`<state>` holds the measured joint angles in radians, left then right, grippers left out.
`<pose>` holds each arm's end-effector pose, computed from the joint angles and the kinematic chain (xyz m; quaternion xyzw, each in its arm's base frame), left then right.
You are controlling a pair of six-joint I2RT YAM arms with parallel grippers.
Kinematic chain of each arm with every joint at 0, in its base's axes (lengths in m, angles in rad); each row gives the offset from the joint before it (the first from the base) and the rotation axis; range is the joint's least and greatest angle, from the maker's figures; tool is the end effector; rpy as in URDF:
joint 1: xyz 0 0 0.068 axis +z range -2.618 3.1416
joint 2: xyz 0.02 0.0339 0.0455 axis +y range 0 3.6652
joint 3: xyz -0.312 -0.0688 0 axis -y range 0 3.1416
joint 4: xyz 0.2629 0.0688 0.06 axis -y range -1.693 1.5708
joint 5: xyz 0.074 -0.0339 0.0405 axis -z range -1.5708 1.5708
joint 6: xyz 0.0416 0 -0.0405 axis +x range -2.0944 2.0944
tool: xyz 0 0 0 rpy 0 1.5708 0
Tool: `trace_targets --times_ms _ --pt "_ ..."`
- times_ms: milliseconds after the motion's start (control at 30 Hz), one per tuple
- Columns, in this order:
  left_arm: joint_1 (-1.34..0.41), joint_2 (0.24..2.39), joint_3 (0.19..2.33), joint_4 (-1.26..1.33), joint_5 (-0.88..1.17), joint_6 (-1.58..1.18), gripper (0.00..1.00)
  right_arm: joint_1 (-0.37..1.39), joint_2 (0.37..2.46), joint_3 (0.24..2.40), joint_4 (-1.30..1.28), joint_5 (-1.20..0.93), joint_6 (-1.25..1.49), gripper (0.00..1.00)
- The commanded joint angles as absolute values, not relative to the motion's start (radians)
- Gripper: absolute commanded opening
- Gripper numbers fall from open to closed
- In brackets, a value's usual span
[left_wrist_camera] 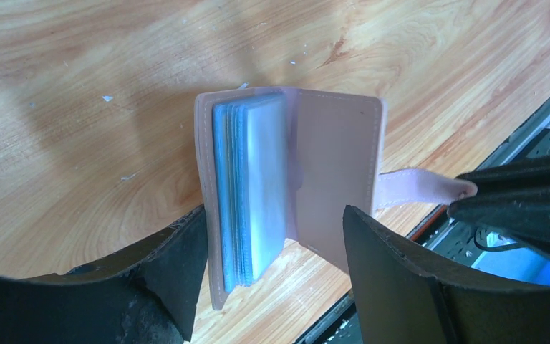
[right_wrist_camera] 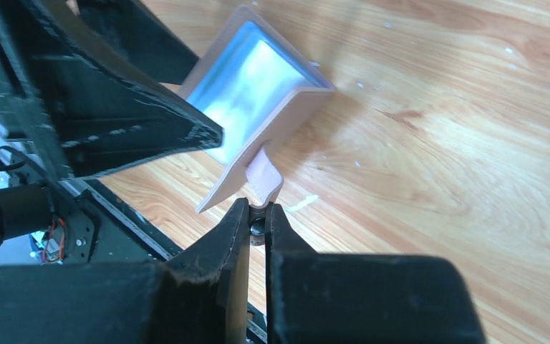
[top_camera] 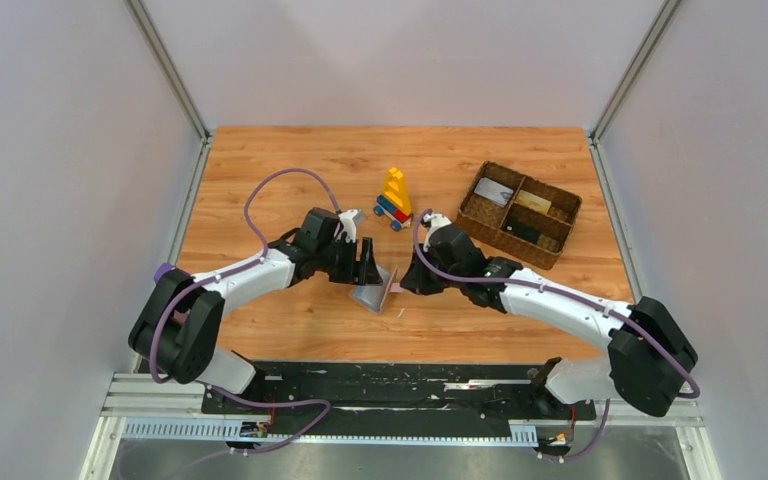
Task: Take the credit cards out of the card holder
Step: Open the card holder at the center of the board.
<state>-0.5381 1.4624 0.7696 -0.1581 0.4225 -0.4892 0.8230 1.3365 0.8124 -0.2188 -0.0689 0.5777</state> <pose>0.2494 -0.1687 0.2178 0.0962 0.9130 -0.3401 0.2035 0.1953 0.2148 0.2592 -0.1257 0.9064 0.2832 0.2870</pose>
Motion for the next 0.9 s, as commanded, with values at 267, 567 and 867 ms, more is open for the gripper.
trace_targets --times_ms 267,567,867 --pt "-0.537 1.483 0.763 -0.109 0.407 -0.468 0.66 0.727 1.249 0.660 -0.201 -0.076 0.607 0.00" --pt "-0.537 1.472 0.751 -0.059 0.483 -0.529 0.18 0.698 1.265 0.672 -0.250 -0.071 0.642 0.14" --pt "-0.537 1.378 0.736 -0.100 0.445 -0.589 0.00 0.697 1.196 0.781 -0.329 -0.133 0.685 0.40"
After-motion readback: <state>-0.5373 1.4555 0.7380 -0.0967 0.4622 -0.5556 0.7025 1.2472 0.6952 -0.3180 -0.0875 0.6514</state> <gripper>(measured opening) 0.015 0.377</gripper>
